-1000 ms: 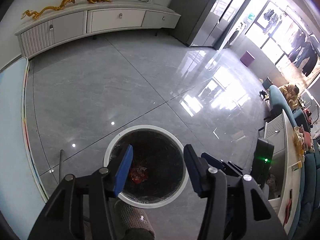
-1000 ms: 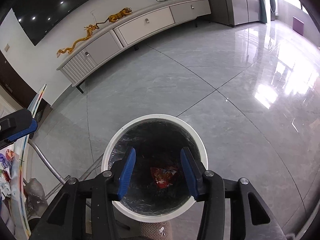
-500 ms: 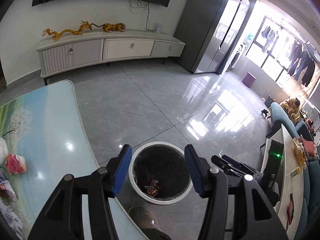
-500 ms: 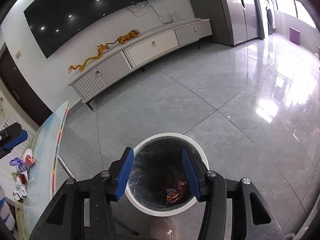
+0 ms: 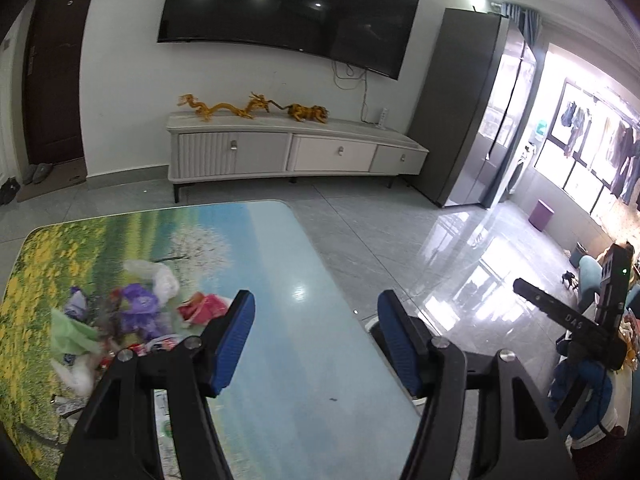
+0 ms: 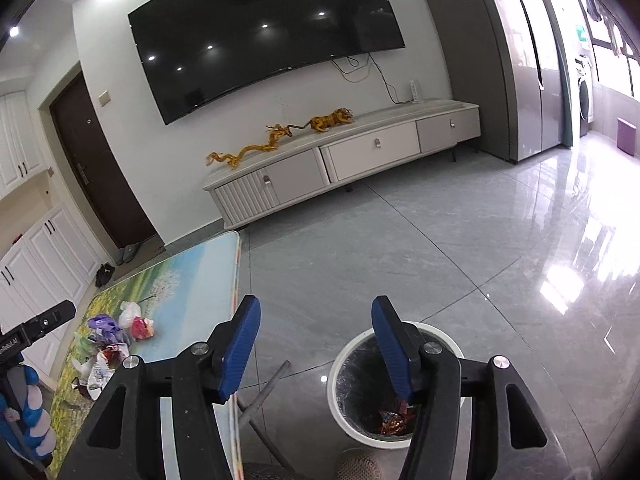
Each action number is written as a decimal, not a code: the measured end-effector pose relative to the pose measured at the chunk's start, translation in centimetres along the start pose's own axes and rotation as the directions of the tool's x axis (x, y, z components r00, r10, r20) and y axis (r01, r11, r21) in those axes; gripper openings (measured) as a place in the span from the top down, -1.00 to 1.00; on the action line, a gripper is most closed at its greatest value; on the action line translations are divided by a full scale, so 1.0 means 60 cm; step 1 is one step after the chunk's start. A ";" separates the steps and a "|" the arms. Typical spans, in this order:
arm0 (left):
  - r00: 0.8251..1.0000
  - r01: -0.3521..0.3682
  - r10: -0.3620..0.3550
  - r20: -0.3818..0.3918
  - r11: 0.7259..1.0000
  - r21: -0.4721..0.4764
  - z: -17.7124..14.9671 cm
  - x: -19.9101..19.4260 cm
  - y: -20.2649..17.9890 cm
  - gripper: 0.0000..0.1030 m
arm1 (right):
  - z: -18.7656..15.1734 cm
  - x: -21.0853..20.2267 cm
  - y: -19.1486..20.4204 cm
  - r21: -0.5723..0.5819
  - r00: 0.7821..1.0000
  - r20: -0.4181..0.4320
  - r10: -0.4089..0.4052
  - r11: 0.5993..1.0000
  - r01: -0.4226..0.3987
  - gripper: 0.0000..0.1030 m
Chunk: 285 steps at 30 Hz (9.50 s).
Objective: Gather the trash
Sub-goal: 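Grasp the dark wrapper with the left tool while the right tool grasps the white printed bag, then carry both items over the bin and open both tools to drop them, then move both tools back over the trash on the table, then grasp the clear plastic bag with the left tool while the right tool grasps pink wrapper, then carry the clear bag and pink wrapper toward the bin with both tools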
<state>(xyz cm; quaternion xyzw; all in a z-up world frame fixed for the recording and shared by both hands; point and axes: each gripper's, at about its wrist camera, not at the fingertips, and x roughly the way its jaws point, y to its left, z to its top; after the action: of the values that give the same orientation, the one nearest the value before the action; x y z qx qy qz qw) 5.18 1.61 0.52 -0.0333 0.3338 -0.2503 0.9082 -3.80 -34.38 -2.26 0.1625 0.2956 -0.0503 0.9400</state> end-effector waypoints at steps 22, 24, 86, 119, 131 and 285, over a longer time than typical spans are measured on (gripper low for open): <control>0.990 -0.139 0.138 -0.020 0.989 -0.051 -0.141 -0.109 0.308 -0.44 | -0.051 0.086 0.346 -0.247 0.959 -0.197 0.204 0.936 -0.250 -0.25; 0.992 -0.123 0.122 -0.040 0.992 -0.025 -0.147 -0.098 0.309 -0.44 | -0.065 0.102 0.374 -0.263 0.947 -0.235 0.219 0.924 -0.278 -0.26; 0.992 -0.124 0.107 -0.071 0.944 -0.307 -0.236 -0.127 0.297 0.35 | -0.188 0.159 0.405 -0.205 0.803 -0.445 0.395 0.828 -0.521 0.57; 0.975 0.099 -0.095 -0.201 0.995 0.008 -0.041 0.111 -0.048 0.35 | -0.110 0.054 -0.063 0.073 0.992 -0.116 0.046 0.997 -0.037 0.58; 0.939 0.177 -0.135 -0.316 0.978 0.108 -0.008 0.300 -0.227 0.35 | -0.122 0.142 -0.172 0.138 0.980 -0.194 -0.041 0.988 0.069 0.53; 0.979 -0.100 0.048 -0.197 0.960 -0.261 -0.242 -0.068 0.194 0.53 | -0.168 0.181 0.269 -0.322 0.846 -0.414 0.334 0.816 -0.480 0.36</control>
<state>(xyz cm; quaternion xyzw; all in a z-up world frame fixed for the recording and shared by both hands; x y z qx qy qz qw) -1.49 15.26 -10.97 -0.1201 0.4502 -0.1705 0.8682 2.76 -15.82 -11.80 0.0264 0.4142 0.2474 0.8755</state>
